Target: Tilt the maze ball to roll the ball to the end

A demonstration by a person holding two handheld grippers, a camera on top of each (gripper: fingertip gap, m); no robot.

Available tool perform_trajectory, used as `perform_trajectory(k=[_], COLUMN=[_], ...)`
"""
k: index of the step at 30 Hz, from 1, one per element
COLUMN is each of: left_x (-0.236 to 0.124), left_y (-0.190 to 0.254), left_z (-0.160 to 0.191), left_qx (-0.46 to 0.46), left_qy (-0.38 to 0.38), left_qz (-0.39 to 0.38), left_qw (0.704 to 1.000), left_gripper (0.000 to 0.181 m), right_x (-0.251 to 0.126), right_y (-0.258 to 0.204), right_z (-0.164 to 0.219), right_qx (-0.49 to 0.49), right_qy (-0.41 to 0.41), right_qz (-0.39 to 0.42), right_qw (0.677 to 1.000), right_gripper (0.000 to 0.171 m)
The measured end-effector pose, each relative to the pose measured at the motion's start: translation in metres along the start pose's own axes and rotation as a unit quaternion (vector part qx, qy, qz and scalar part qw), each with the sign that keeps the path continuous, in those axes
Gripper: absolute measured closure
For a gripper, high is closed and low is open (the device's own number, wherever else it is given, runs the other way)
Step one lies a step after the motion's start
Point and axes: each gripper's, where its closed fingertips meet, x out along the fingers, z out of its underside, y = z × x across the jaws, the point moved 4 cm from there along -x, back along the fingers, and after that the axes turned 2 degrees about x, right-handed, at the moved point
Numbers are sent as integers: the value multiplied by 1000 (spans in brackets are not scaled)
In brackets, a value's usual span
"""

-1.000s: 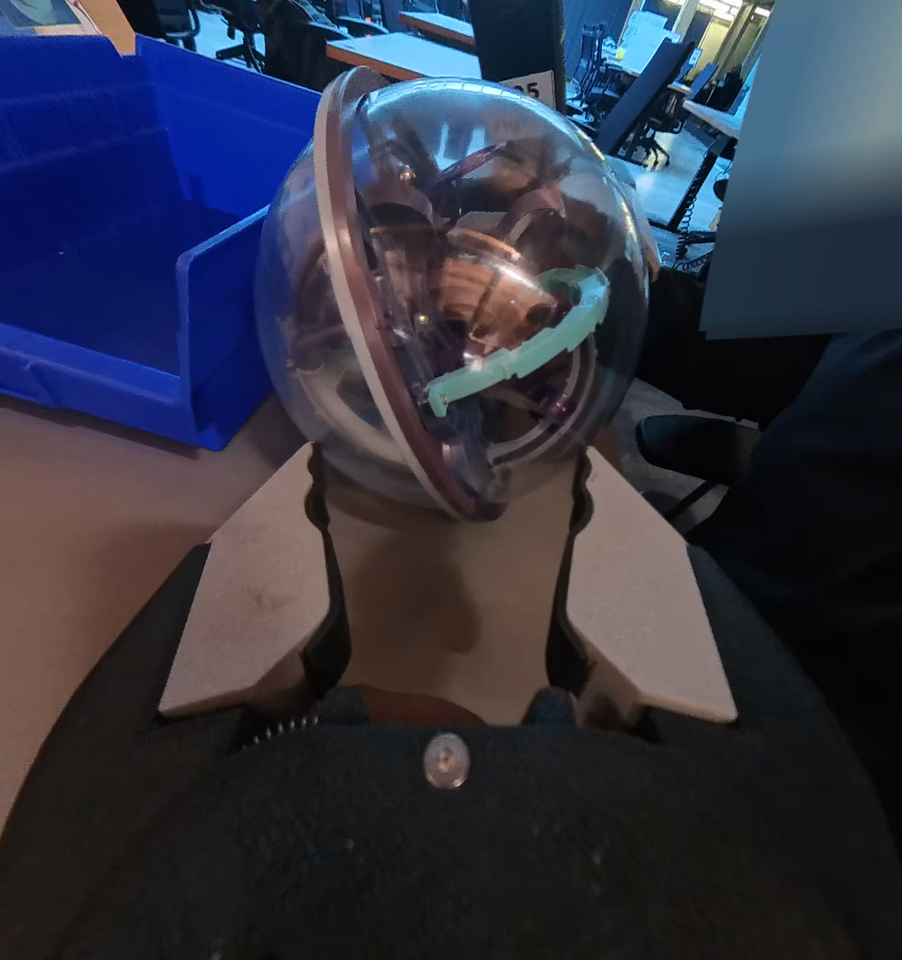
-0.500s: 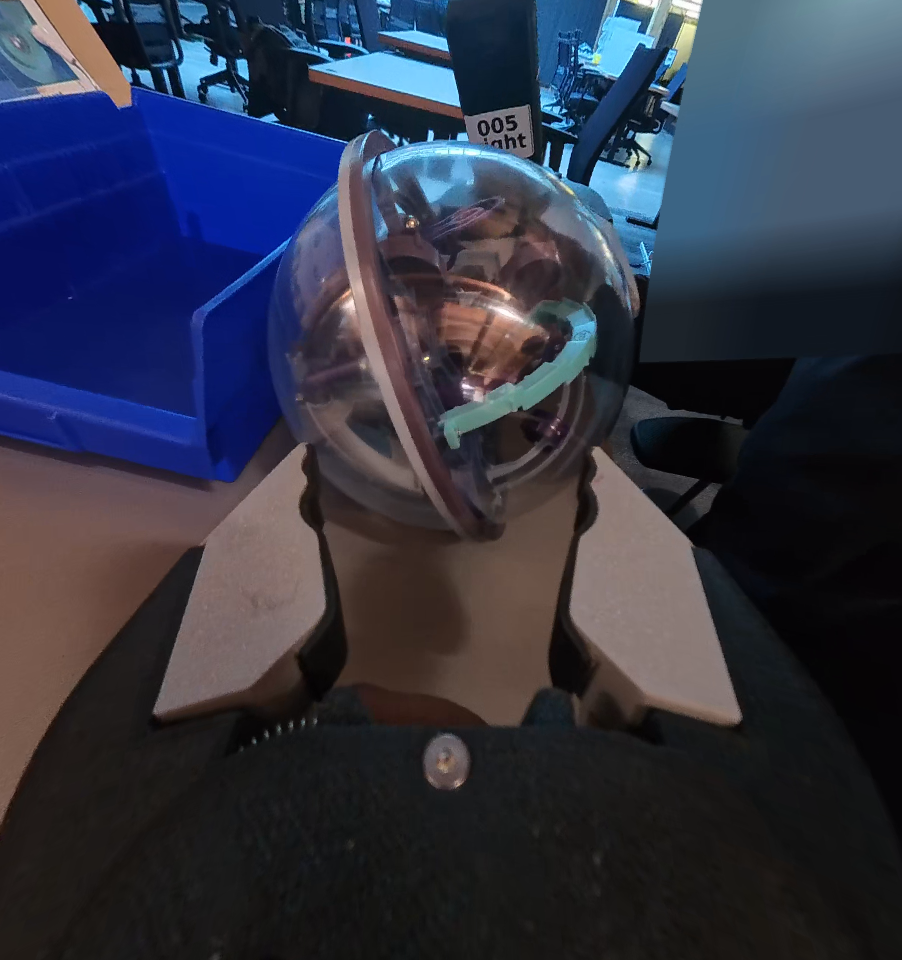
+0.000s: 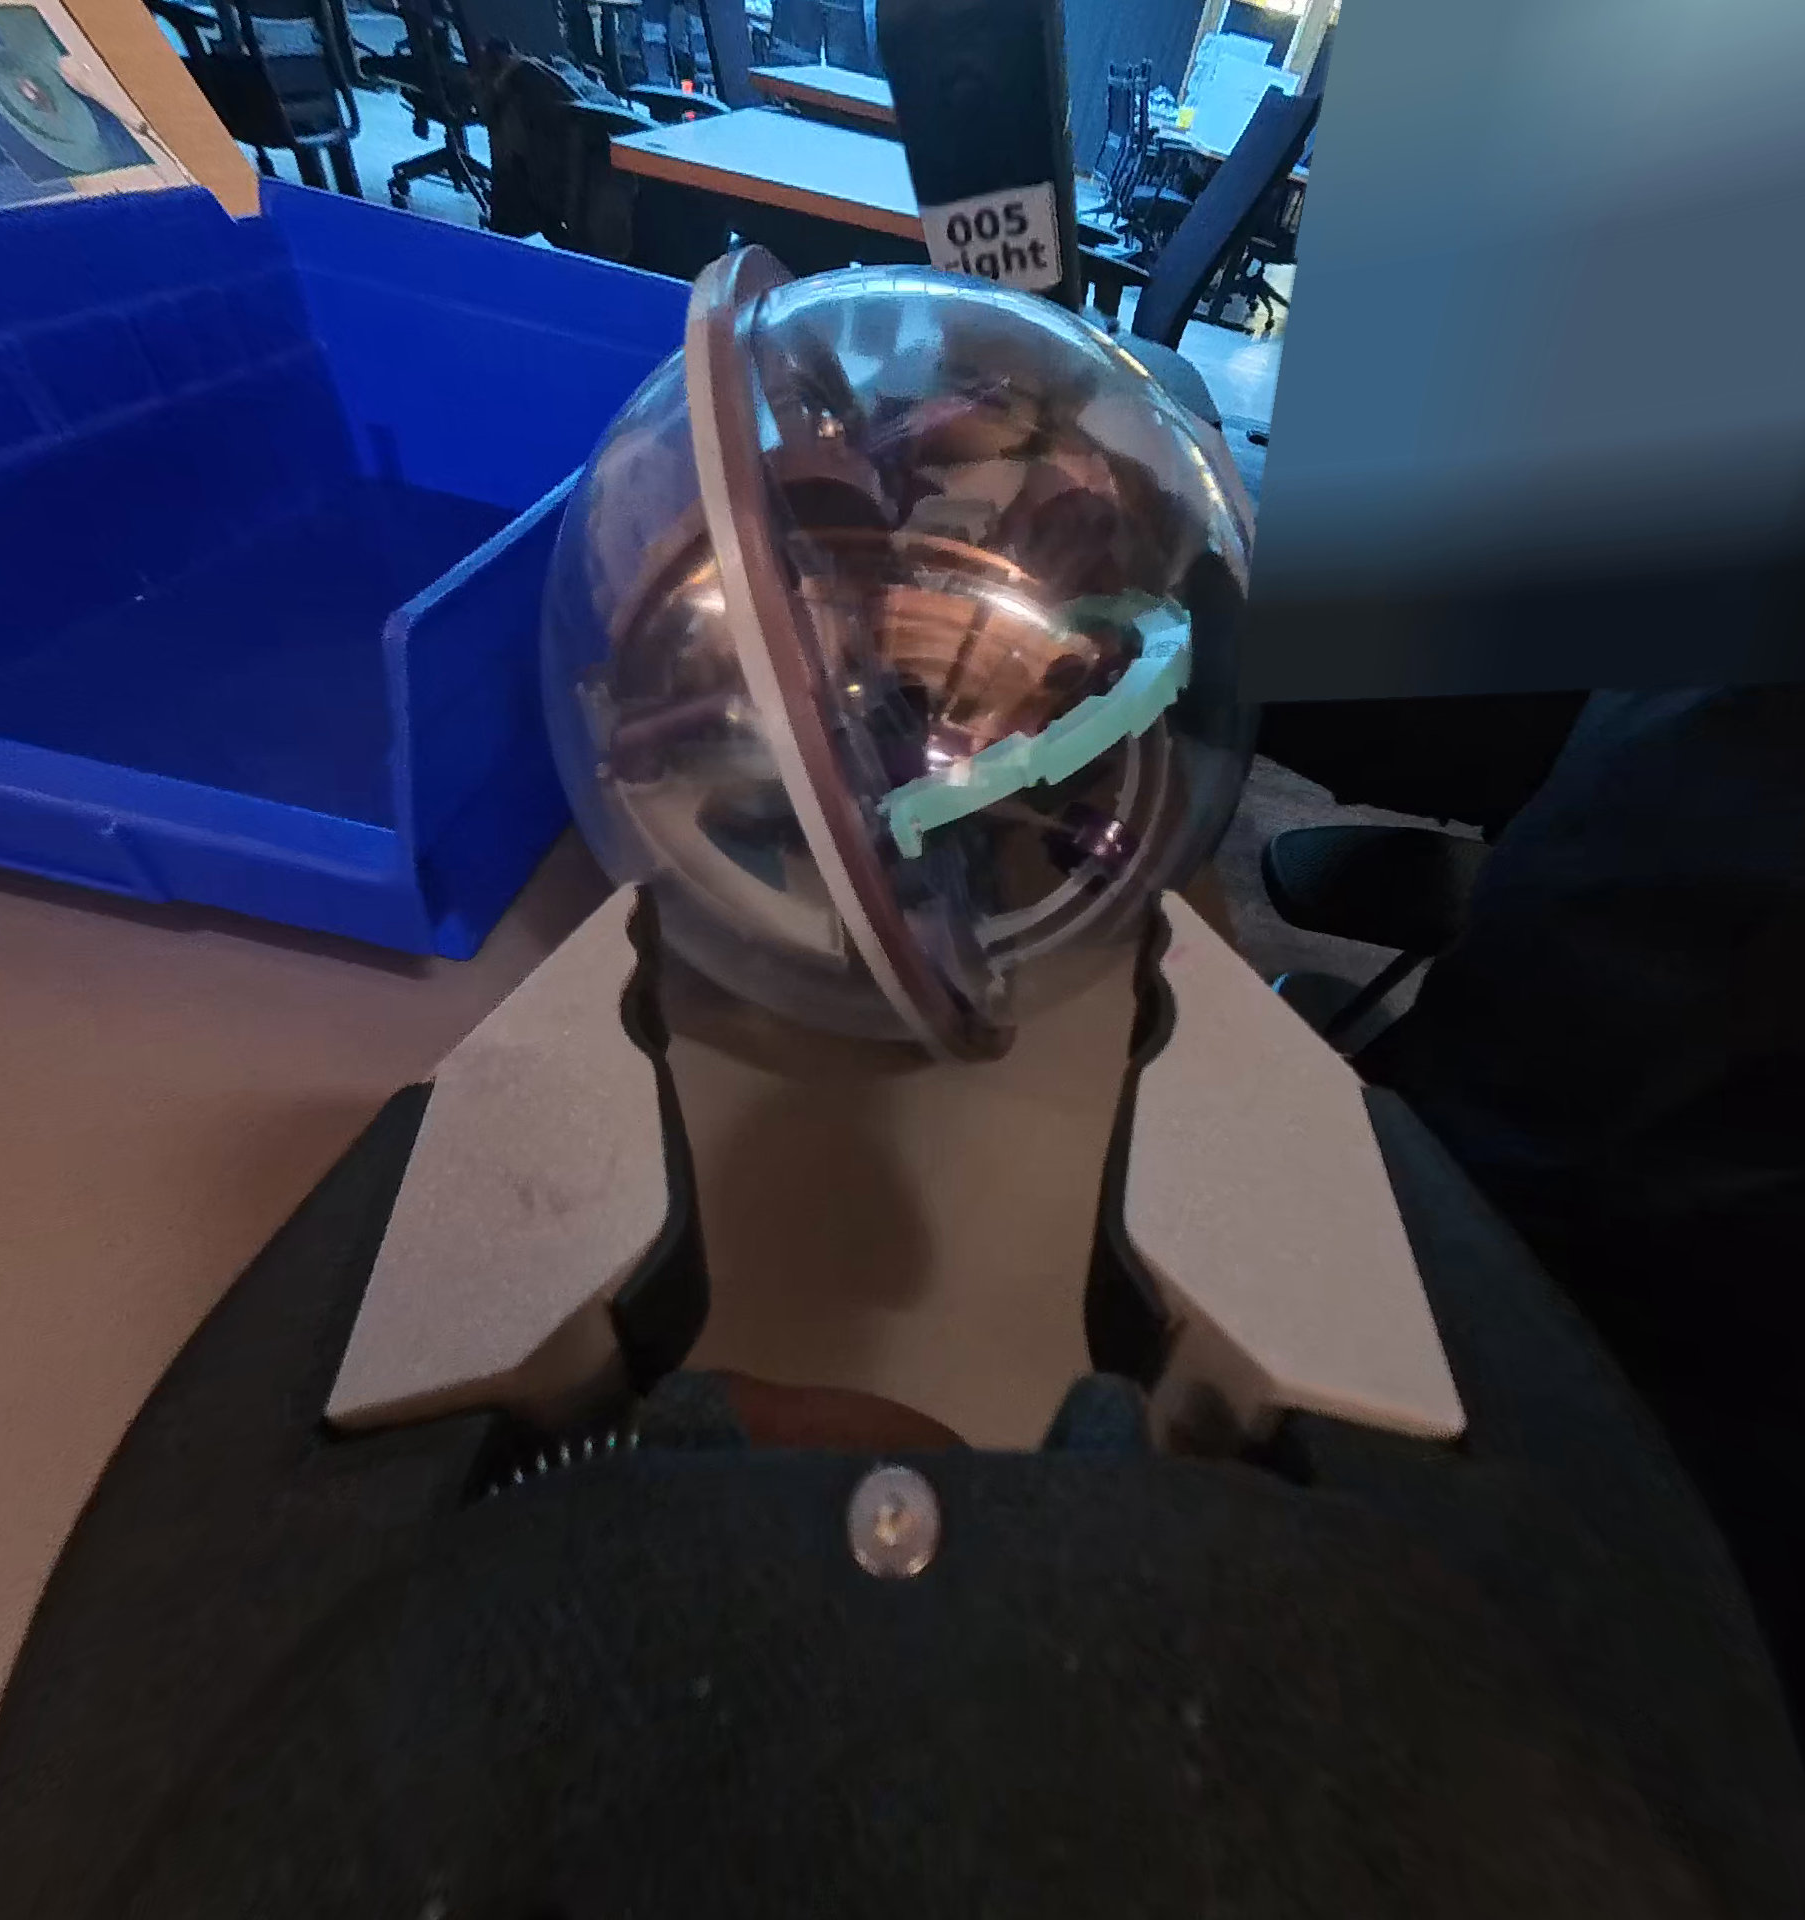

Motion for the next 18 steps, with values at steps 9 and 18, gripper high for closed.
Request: perform_trajectory(k=[9, 18], left_x=[3, 5], left_y=[1, 0], left_z=[6, 3], left_qx=[8, 12], left_qy=[-25, -19], left_qz=[-7, -5], left_qw=[1000, 1000], left_gripper=[84, 89], right_x=[-2, -12], right_y=[-1, 4], right_z=[-12, 0], right_qx=[0, 20], right_qy=[11, 8], right_qz=[-10, -23], right_qw=[1000, 999], right_gripper=[24, 28])
